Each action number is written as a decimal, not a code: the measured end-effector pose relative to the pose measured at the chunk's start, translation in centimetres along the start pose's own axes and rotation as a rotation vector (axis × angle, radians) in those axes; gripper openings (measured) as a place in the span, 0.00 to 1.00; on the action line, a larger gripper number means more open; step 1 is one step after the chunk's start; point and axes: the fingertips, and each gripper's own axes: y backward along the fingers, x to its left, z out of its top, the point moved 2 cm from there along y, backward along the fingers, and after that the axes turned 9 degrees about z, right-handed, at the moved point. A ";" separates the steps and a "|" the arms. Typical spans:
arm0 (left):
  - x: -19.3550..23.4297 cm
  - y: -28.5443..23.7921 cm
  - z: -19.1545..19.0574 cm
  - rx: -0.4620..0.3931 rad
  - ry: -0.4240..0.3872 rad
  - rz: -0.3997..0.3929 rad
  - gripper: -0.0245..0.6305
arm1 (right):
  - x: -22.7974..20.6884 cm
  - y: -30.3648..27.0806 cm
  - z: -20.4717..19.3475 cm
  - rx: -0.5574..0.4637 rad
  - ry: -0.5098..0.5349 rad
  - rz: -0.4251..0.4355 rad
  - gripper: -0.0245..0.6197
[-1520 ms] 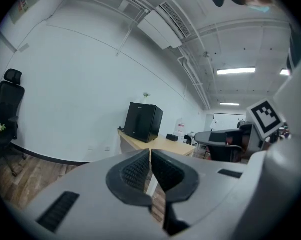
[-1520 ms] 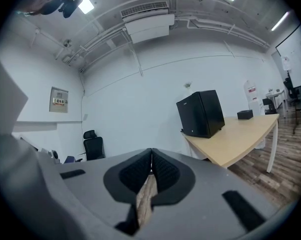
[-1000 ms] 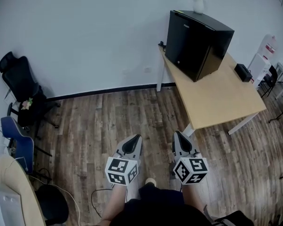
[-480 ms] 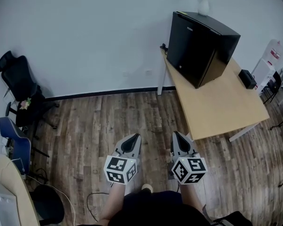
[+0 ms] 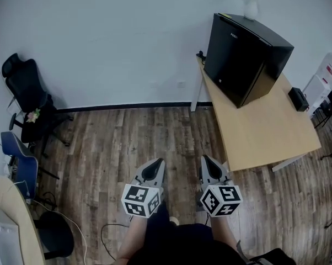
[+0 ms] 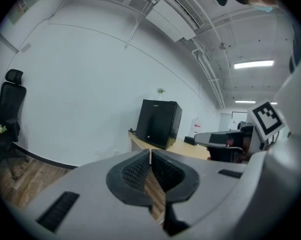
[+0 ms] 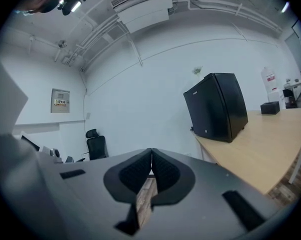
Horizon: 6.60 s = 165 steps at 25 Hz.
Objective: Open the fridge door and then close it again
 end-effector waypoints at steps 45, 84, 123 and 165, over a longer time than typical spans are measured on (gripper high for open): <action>12.2 -27.5 9.6 0.063 -0.079 -0.310 0.06 | -10.9 -26.0 7.4 -0.001 0.064 -0.258 0.03; 7.5 -49.9 23.8 -0.093 -0.045 -0.438 0.06 | -30.9 -40.1 36.7 0.433 1.059 -0.479 0.30; 6.3 -55.5 20.7 0.005 -0.004 -0.438 0.06 | -38.9 -43.5 36.5 0.759 1.058 -0.642 0.26; 11.4 -40.6 17.8 -0.007 -0.004 -0.413 0.06 | -21.8 -37.5 30.7 0.701 1.238 -0.250 0.27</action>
